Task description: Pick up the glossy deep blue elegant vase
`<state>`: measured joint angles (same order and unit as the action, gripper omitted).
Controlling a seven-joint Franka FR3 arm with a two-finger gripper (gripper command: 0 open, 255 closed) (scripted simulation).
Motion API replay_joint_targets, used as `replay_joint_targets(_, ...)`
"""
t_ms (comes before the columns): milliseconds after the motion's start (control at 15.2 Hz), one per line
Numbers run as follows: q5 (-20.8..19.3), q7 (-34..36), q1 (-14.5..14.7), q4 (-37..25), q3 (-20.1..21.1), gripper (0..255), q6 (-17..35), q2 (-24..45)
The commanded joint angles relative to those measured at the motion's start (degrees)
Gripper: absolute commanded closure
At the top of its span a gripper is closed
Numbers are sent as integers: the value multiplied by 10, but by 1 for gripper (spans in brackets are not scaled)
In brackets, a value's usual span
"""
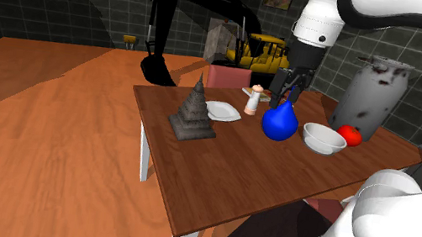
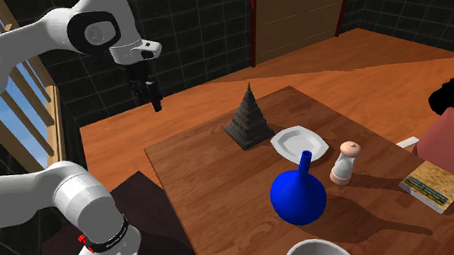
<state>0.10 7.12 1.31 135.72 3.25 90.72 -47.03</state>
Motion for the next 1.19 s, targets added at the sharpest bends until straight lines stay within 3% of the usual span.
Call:
replay_joint_targets(0, 0, 0, 0, 0, 0, 0, 0, 0)
replay_joint_targets(594, -62, -111, -39, -53, -108, 0, 29, 98)
replay_joint_targets(1122, -86, -210, -60, -144, -197, 0, 51, 221)
